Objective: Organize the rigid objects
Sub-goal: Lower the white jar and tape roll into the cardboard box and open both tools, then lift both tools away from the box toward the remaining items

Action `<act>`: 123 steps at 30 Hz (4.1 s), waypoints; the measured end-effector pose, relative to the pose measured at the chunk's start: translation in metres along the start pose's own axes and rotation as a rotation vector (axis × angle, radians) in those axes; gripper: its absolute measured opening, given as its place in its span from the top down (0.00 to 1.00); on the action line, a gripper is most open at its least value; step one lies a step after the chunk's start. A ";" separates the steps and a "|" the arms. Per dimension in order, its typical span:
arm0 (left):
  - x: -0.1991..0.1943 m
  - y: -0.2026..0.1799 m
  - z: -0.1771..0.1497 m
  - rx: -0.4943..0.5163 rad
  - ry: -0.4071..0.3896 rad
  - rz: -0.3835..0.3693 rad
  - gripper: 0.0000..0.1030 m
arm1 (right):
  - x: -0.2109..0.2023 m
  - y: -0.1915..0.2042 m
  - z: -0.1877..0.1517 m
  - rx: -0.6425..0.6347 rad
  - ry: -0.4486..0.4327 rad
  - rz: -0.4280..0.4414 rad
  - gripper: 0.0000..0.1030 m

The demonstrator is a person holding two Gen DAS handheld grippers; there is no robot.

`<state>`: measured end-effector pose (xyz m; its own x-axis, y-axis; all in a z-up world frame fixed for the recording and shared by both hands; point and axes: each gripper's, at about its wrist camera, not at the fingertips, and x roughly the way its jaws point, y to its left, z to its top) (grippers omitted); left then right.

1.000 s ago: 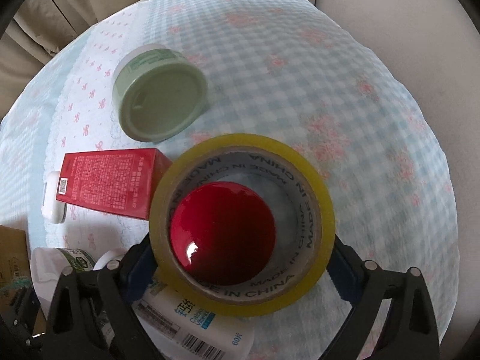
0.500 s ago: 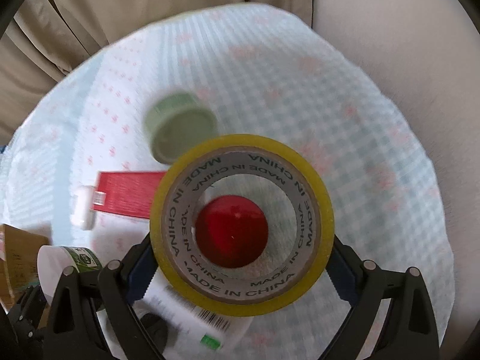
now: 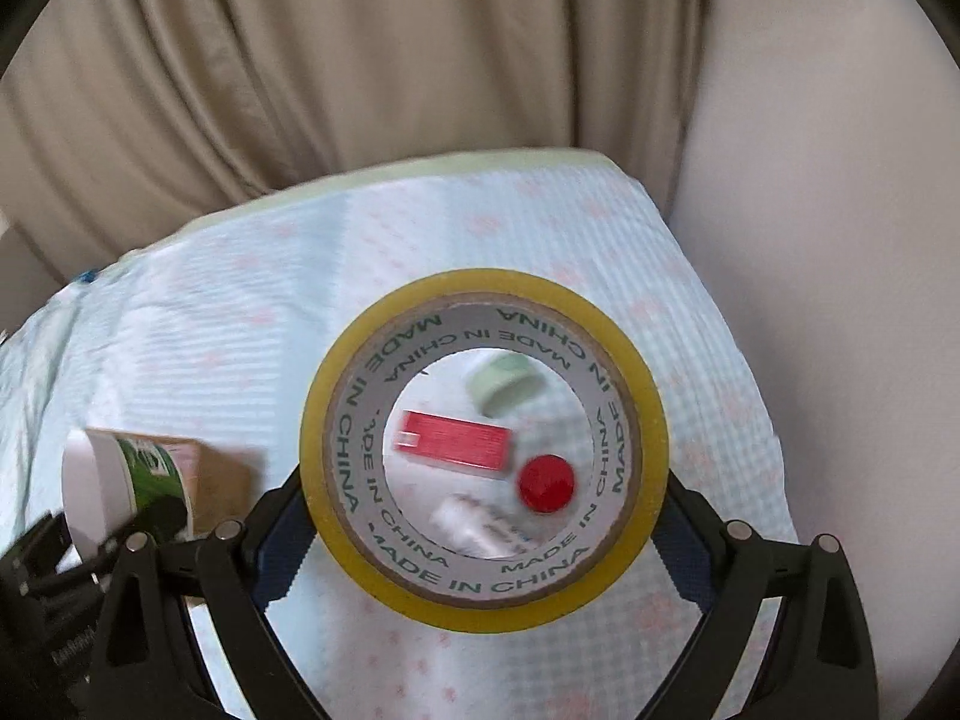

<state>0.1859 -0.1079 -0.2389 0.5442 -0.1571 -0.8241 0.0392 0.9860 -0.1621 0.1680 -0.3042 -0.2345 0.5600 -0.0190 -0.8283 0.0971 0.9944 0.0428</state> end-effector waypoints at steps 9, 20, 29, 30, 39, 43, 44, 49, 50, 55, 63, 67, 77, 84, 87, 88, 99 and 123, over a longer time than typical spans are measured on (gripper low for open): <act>-0.073 0.114 0.015 -0.061 -0.042 0.066 0.31 | -0.053 0.099 -0.001 -0.134 -0.043 0.122 0.07; -0.058 0.257 0.019 -0.018 0.046 0.035 0.31 | -0.051 0.249 -0.030 -0.187 0.009 0.162 0.07; 0.010 0.321 0.021 0.055 0.165 0.017 0.31 | 0.015 0.331 -0.065 -0.195 0.122 0.148 0.07; 0.021 0.326 0.019 0.058 0.181 0.013 0.31 | 0.023 0.336 -0.069 -0.210 0.129 0.144 0.07; 0.100 0.341 0.002 0.108 0.306 0.009 0.31 | 0.097 0.357 -0.088 -0.346 0.215 0.128 0.07; 0.132 0.340 -0.008 0.124 0.371 0.016 0.31 | 0.135 0.362 -0.102 -0.422 0.267 0.135 0.07; 0.140 0.340 -0.010 0.122 0.386 0.015 0.31 | 0.141 0.362 -0.105 -0.429 0.278 0.136 0.07; 0.172 0.336 -0.013 0.125 0.432 0.026 0.31 | 0.172 0.359 -0.115 -0.452 0.340 0.149 0.07; 0.178 0.336 -0.011 0.119 0.441 0.027 0.31 | 0.176 0.358 -0.116 -0.455 0.349 0.155 0.07; 0.190 0.330 -0.003 0.149 0.451 0.037 0.31 | 0.188 0.357 -0.118 -0.453 0.374 0.183 0.07; 0.184 0.317 0.007 0.174 0.423 0.024 0.00 | 0.192 0.356 -0.124 -0.465 0.381 0.205 0.02; 0.180 0.317 0.003 0.176 0.424 0.015 0.00 | 0.178 0.359 -0.125 -0.497 0.293 0.210 0.00; 0.142 0.326 0.005 0.160 0.371 0.013 0.00 | 0.160 0.357 -0.129 -0.463 0.310 0.183 0.00; 0.090 0.331 0.014 0.152 0.303 0.013 0.00 | 0.118 0.352 -0.119 -0.441 0.279 0.180 0.00; 0.058 0.333 0.016 0.149 0.270 0.020 0.00 | 0.090 0.352 -0.113 -0.428 0.253 0.182 0.00; 0.047 0.333 0.018 0.149 0.260 0.025 0.00 | 0.079 0.351 -0.110 -0.419 0.243 0.187 0.00; -0.084 0.304 0.023 0.170 0.107 0.044 0.00 | -0.041 0.315 -0.065 -0.216 0.091 0.166 0.00; -0.137 0.035 -0.003 0.022 -0.123 0.064 0.00 | -0.113 0.016 0.000 -0.085 -0.075 -0.016 0.00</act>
<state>0.1097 -0.0522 -0.1332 0.6450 -0.0874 -0.7591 0.0187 0.9949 -0.0986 0.1063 -0.2863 -0.1407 0.6190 -0.0399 -0.7844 0.0382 0.9991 -0.0207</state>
